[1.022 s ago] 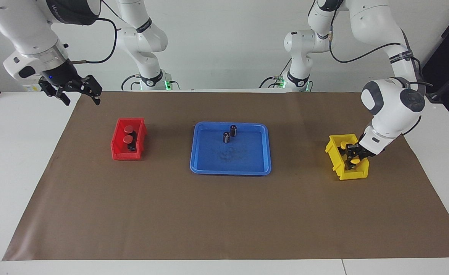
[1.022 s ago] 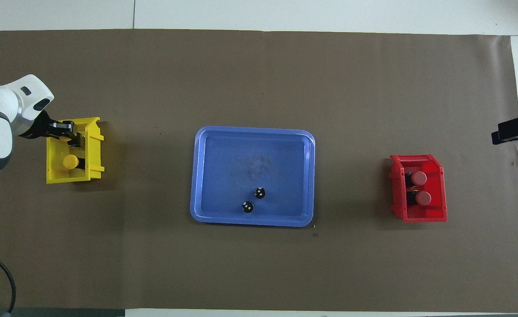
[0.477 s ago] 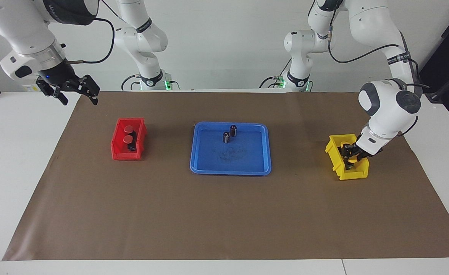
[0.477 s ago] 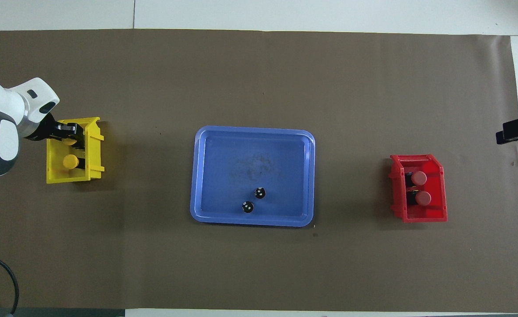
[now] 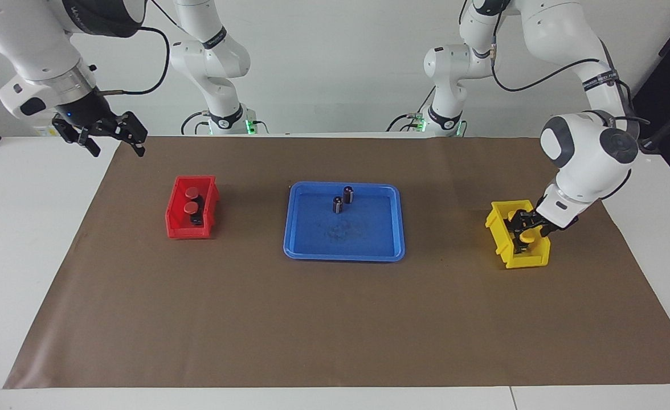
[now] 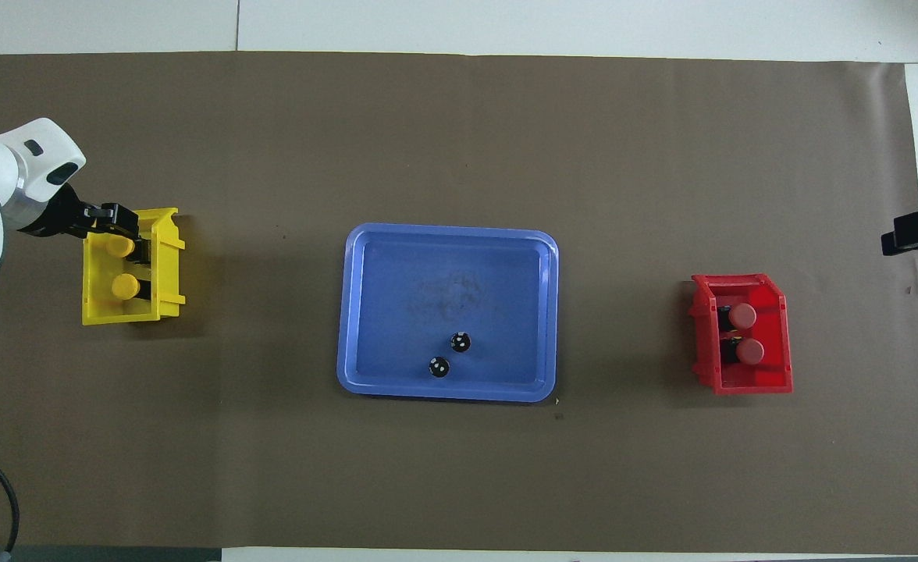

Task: Sort red and yellow buttons by color
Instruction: 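Release the yellow button into the yellow bin and hold the left gripper there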

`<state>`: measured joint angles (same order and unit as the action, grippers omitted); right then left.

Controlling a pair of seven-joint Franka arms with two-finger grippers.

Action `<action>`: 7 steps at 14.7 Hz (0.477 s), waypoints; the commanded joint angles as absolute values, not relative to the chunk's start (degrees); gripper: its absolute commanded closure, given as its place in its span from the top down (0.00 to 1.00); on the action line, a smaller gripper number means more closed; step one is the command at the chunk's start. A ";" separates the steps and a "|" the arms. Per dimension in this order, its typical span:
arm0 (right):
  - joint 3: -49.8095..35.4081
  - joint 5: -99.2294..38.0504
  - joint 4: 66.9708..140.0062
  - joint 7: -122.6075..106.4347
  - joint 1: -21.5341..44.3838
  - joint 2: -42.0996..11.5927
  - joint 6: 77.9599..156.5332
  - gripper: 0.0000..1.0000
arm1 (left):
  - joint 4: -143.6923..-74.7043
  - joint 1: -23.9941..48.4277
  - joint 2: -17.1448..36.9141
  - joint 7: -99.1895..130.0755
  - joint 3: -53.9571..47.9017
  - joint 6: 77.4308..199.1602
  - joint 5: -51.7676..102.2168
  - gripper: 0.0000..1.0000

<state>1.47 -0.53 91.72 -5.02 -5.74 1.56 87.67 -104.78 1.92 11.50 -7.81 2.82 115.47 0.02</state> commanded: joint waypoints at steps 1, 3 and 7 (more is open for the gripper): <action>0.88 -0.09 90.53 -4.13 -6.50 1.05 86.48 1.00 | -100.65 2.20 10.99 -8.09 2.99 110.76 -0.18 1.00; 0.88 0.00 90.53 -4.13 -6.50 1.05 86.40 1.00 | -96.53 2.28 11.07 -8.00 2.90 106.11 -0.09 1.00; 0.88 -0.09 90.53 -4.22 -6.59 1.05 86.22 1.00 | -89.84 3.16 9.15 -7.82 2.99 96.18 0.17 1.00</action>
<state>1.47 -0.53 91.69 -5.01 -5.74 1.56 87.61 -93.07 2.56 10.42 -7.80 2.71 101.62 0.04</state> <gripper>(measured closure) 0.000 0.000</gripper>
